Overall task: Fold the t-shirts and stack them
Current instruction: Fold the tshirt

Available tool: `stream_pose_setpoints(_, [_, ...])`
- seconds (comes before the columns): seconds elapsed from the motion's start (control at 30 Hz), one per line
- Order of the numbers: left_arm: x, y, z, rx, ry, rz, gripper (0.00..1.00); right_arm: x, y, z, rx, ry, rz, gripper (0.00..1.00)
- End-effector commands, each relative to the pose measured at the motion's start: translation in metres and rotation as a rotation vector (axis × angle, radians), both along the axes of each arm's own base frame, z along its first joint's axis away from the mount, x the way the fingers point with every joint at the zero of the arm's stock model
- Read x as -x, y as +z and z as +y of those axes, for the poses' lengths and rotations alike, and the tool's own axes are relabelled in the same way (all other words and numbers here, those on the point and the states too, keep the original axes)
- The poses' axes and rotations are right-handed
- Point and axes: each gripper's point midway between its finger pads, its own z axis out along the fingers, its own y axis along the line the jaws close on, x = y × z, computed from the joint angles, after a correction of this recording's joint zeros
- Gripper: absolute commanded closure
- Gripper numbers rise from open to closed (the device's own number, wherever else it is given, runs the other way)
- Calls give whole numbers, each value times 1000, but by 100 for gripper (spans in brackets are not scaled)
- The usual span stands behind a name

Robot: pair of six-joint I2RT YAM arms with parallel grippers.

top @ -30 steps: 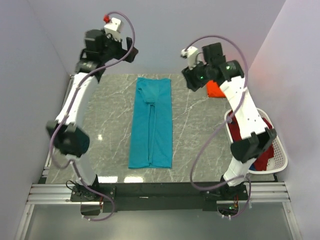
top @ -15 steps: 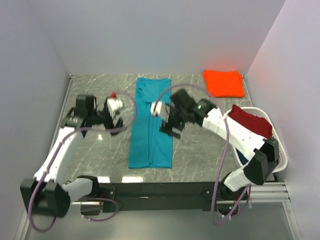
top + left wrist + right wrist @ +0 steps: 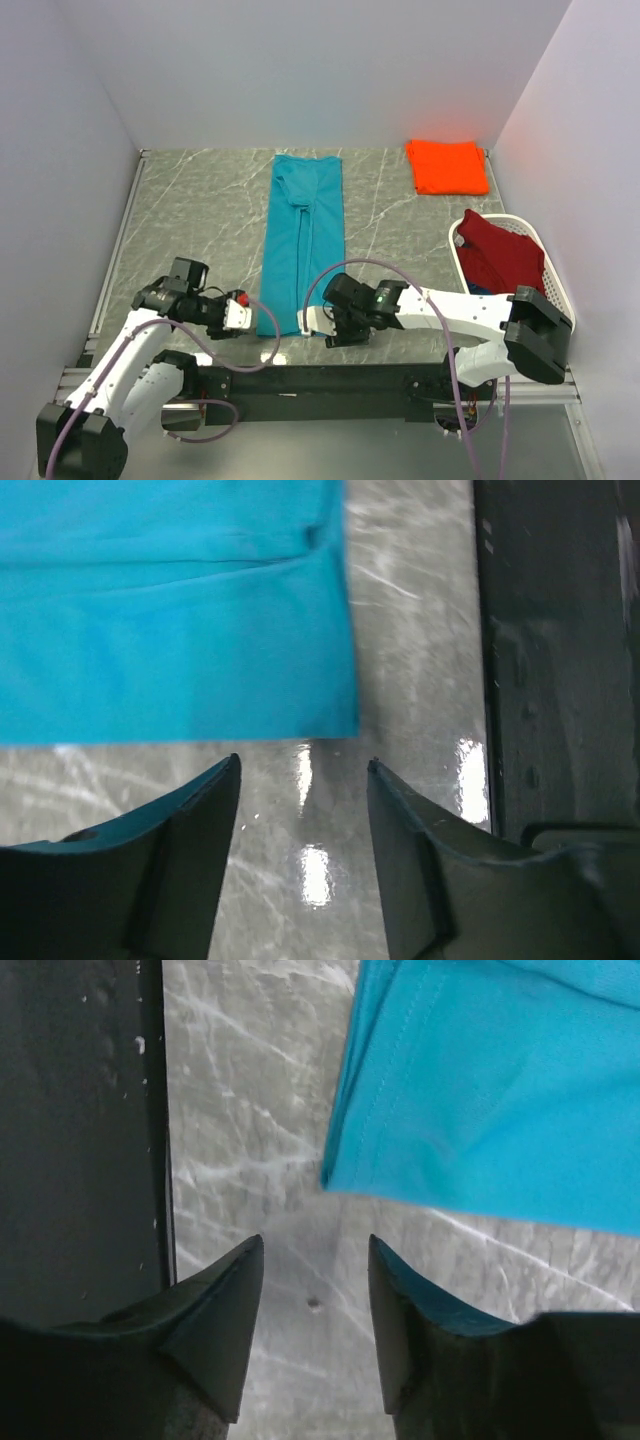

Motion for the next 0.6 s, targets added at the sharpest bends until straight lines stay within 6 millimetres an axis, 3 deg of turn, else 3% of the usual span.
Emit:
stream_pose_setpoints(0.0, [5,-12,-4,-47,-167,-108,43,-19,7,25,-115,30,-156,50])
stream_pose_setpoints(0.13, [1,-17,-14,-48,-191,-136,44,-11,0,29,-127,66,-178,50])
stream_pose_setpoints(0.3, [12,-33,-22,-79,-268,-147,45,-9,-8,36,-134,98,-203,50])
stream_pose_setpoints(0.57, [10,-43,-24,-123,-285,-137,46,-7,-24,39,-147,115,-203,52])
